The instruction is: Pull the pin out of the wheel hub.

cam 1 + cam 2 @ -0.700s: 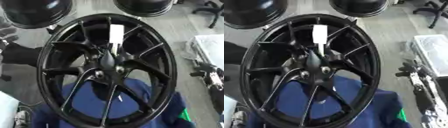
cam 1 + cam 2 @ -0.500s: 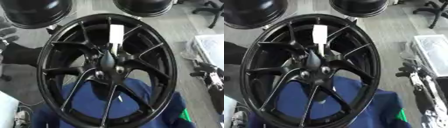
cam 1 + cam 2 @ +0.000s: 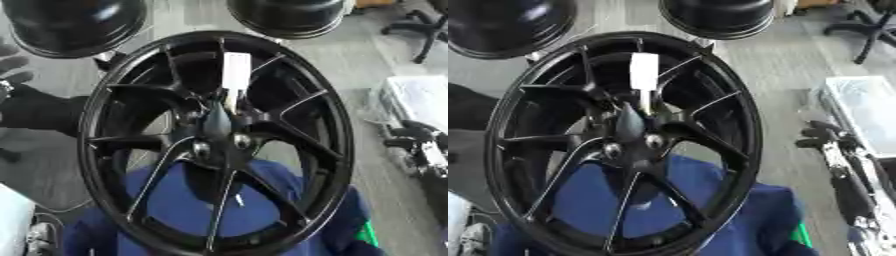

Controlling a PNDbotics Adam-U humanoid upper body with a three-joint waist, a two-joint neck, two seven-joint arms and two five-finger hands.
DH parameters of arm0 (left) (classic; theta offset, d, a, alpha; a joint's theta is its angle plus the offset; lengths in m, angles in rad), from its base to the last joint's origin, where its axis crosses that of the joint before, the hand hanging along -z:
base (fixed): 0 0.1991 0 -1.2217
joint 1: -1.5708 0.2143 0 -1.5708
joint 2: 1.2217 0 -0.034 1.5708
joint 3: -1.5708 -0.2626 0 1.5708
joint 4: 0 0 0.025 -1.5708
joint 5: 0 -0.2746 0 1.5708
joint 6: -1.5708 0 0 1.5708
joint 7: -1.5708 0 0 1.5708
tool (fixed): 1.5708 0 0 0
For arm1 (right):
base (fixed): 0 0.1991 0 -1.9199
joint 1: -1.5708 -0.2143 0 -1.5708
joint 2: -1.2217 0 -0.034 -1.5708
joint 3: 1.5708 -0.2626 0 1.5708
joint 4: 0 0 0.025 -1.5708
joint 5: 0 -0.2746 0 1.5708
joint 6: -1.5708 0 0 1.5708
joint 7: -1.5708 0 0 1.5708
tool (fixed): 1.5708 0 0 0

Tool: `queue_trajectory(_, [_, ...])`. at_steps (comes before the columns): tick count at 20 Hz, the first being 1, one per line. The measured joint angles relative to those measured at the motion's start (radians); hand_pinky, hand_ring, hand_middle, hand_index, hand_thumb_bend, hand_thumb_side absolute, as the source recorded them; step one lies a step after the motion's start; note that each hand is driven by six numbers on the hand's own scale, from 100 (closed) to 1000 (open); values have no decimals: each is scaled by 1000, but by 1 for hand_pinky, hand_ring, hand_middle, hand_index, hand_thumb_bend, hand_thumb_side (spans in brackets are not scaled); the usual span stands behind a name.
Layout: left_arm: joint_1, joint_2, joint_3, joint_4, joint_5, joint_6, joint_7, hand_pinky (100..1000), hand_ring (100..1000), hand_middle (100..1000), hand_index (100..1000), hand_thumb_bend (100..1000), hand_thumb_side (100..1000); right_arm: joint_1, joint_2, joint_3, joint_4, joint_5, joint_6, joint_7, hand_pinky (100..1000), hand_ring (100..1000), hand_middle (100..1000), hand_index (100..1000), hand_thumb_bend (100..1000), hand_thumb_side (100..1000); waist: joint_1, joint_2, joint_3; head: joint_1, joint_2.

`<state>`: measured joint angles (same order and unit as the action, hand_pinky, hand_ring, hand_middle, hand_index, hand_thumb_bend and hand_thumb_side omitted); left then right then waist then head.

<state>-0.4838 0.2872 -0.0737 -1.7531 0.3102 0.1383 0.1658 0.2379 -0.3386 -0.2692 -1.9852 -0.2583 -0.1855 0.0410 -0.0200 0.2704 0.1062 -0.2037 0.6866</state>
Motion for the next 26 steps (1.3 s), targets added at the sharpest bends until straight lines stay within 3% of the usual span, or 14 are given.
queue_trajectory(6, [33, 13, 3, 10, 2, 1, 1, 751, 735, 659, 748, 100, 672, 10, -134, -33, 0, -75, -86, 41, 966, 738, 744, 827, 100, 561, -7, -9, -2, 1, 15])
queue_trajectory(14, [56, 22, 2, 16, 4, 3, 2, 752, 737, 658, 748, 100, 682, -31, -316, -17, 0, -158, -190, 80, 967, 769, 783, 845, 100, 542, -20, -31, 0, -20, 24])
queue_trajectory(21, [79, 38, 2, 21, 16, 3, 3, 753, 740, 664, 751, 100, 670, -166, -482, 32, 0, -215, -144, 52, 964, 774, 791, 849, 100, 530, -20, -48, 1, -44, 49])
queue_trajectory(26, [110, 59, 3, -11, 40, -9, 24, 752, 741, 667, 753, 100, 656, -276, -600, 76, 1, -269, -87, 48, 961, 783, 802, 858, 100, 519, -21, -68, 38, -72, 69])
